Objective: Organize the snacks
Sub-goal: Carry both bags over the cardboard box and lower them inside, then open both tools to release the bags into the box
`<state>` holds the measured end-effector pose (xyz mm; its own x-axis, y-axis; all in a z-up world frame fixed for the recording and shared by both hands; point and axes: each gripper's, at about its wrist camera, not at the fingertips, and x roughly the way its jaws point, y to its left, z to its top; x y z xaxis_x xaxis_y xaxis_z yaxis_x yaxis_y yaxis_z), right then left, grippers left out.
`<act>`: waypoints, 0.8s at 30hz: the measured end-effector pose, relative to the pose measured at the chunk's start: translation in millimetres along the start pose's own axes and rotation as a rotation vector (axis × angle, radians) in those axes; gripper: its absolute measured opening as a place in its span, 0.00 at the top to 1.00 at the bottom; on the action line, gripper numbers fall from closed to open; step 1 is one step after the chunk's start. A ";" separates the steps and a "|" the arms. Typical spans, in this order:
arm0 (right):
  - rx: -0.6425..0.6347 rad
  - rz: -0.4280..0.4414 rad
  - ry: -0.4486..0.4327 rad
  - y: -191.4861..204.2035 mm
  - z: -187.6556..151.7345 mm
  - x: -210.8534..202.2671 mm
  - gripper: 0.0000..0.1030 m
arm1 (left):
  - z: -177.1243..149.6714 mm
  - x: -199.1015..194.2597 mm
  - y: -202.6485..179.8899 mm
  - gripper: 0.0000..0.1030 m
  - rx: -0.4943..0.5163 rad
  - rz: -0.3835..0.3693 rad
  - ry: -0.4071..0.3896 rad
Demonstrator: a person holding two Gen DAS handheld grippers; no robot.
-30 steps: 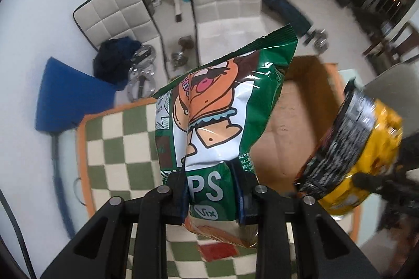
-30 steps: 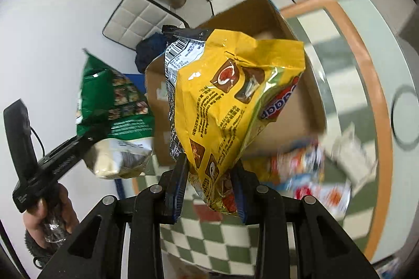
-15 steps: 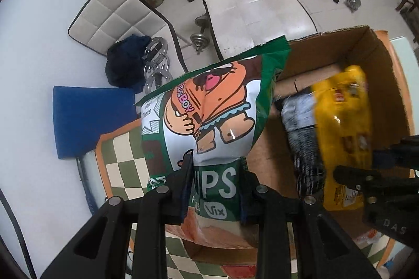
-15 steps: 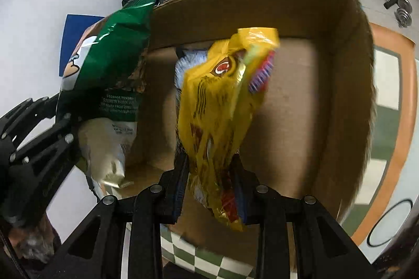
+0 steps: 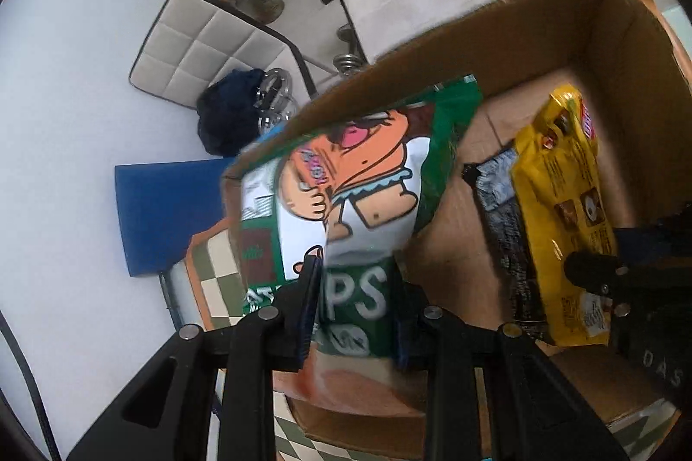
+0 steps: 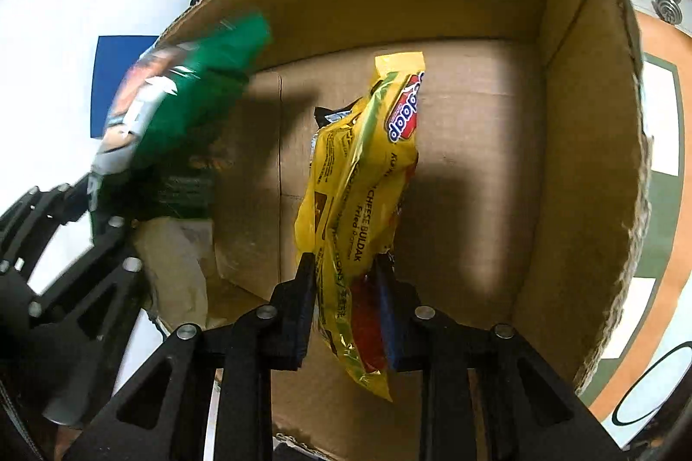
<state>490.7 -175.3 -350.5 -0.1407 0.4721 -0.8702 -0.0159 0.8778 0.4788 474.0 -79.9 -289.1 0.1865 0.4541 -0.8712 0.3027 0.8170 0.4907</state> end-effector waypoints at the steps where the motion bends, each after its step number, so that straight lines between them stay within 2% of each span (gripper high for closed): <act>1: 0.003 0.005 -0.006 1.7 -0.6 0.4 0.73 | -0.8 1.8 -3.5 0.76 -0.002 0.001 0.002; 8: -0.006 0.007 -0.055 -1.5 -7.0 -5.9 0.73 | -6.0 21.1 -15.3 0.78 -0.005 0.019 0.011; 13: -0.021 -0.001 -0.082 -2.1 -15.2 -4.6 0.73 | -7.1 23.1 -9.3 0.78 -0.066 -0.032 0.003; 15: -0.025 -0.004 -0.087 -4.6 -14.3 -2.9 0.72 | -8.2 24.0 -4.8 0.73 -0.097 -0.066 0.001; 19: 0.003 -0.016 -0.073 -2.6 -9.7 -0.2 0.70 | -8.4 21.5 7.5 0.60 -0.175 -0.202 0.012; 21: 0.026 -0.018 -0.075 -4.4 -8.4 -3.7 0.64 | -8.6 18.1 14.0 0.51 -0.210 -0.241 0.005; 24: 0.046 -0.017 -0.090 -4.5 -8.7 -14.5 0.56 | -10.6 8.7 31.5 0.43 -0.275 -0.325 -0.025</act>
<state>484.2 -186.8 -339.0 -0.0513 0.4610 -0.8859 0.0278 0.8874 0.4601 475.3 -46.5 -281.3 0.1456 0.1511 -0.9777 0.0895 0.9822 0.1651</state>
